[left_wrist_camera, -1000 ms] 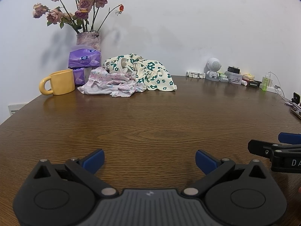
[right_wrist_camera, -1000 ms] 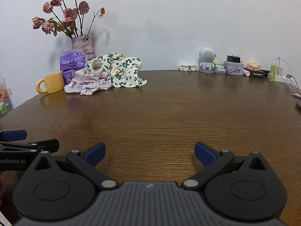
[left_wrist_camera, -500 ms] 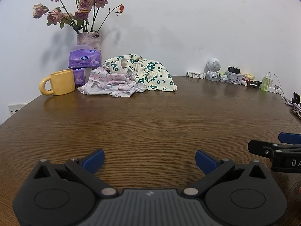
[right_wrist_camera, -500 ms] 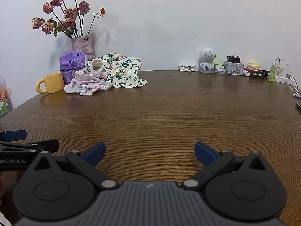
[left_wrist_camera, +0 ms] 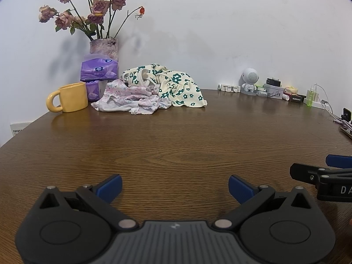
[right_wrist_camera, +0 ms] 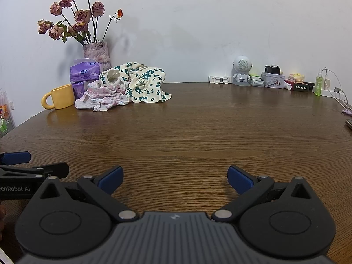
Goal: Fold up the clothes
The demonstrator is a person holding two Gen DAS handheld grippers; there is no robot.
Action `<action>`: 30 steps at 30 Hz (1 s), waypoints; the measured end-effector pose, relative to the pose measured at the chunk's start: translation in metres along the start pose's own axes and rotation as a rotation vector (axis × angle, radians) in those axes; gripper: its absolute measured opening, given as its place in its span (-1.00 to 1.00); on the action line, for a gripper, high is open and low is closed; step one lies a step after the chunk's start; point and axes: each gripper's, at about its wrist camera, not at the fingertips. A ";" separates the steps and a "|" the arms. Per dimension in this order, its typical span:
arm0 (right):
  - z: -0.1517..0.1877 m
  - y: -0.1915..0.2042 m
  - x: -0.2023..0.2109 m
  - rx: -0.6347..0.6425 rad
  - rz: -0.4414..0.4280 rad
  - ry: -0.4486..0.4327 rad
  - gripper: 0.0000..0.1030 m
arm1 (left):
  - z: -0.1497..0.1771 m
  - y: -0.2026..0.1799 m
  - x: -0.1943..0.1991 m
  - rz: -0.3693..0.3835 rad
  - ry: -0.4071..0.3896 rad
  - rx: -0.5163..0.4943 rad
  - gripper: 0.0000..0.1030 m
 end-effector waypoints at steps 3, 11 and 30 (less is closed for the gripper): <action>0.000 0.000 0.000 -0.001 0.000 0.000 0.99 | 0.000 0.000 0.000 0.000 0.000 0.000 1.00; 0.001 0.001 0.001 -0.002 0.001 0.000 0.99 | 0.000 0.000 0.000 0.005 -0.001 -0.001 1.00; 0.001 0.001 -0.001 -0.002 0.000 0.000 0.99 | 0.000 0.000 0.000 0.014 -0.001 -0.008 1.00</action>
Point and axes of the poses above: each gripper's, at about its wrist camera, not at the fingertips, and x roughly against the way its jaws point, y to its left, z to its underside, and after that the axes turned 9 degrees about -z, right-handed
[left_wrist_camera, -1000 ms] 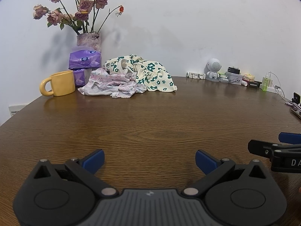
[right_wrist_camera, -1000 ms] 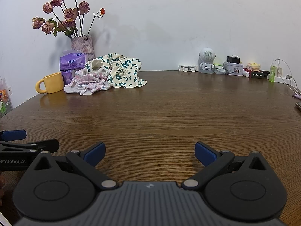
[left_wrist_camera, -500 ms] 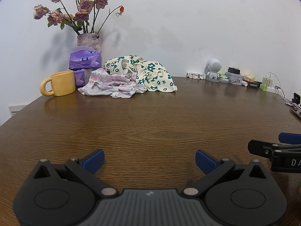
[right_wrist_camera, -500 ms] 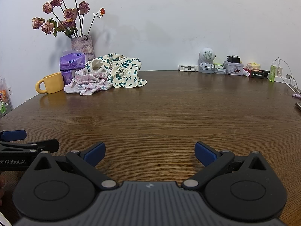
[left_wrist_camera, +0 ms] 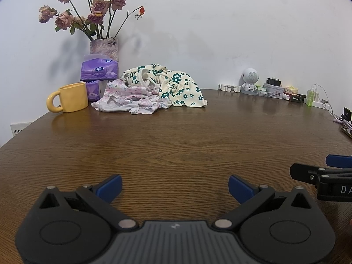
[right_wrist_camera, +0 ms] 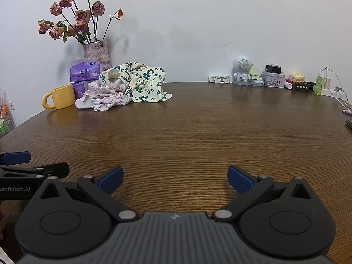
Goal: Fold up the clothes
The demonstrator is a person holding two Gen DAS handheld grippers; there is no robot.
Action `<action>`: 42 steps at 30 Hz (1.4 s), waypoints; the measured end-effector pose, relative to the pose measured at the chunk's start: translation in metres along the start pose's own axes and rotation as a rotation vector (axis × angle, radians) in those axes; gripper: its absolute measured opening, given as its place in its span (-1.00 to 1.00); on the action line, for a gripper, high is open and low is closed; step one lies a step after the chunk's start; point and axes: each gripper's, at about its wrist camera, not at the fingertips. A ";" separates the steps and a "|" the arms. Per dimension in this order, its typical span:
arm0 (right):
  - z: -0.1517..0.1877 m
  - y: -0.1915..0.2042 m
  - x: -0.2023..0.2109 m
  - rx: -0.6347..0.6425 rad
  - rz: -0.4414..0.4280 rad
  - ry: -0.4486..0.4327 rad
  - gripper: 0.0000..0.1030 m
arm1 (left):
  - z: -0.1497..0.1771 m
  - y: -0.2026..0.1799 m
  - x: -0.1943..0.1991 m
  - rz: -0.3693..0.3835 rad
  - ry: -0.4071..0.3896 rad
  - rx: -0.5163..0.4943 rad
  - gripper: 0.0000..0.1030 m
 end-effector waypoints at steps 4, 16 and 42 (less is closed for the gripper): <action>0.000 0.000 0.000 0.000 0.000 0.001 0.99 | 0.000 0.000 0.000 0.001 -0.002 -0.001 1.00; 0.000 0.000 0.000 0.000 0.000 -0.001 0.99 | 0.000 0.000 0.000 0.005 -0.004 -0.001 1.00; 0.000 0.001 0.001 0.005 0.004 -0.007 0.99 | 0.000 0.000 0.002 0.019 -0.012 -0.007 1.00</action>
Point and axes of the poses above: each gripper's, at about its wrist camera, not at the fingertips, and x roughly against the way its jaws point, y to its left, z to its underside, and after that the axes turned 9 degrees about -z, right-handed
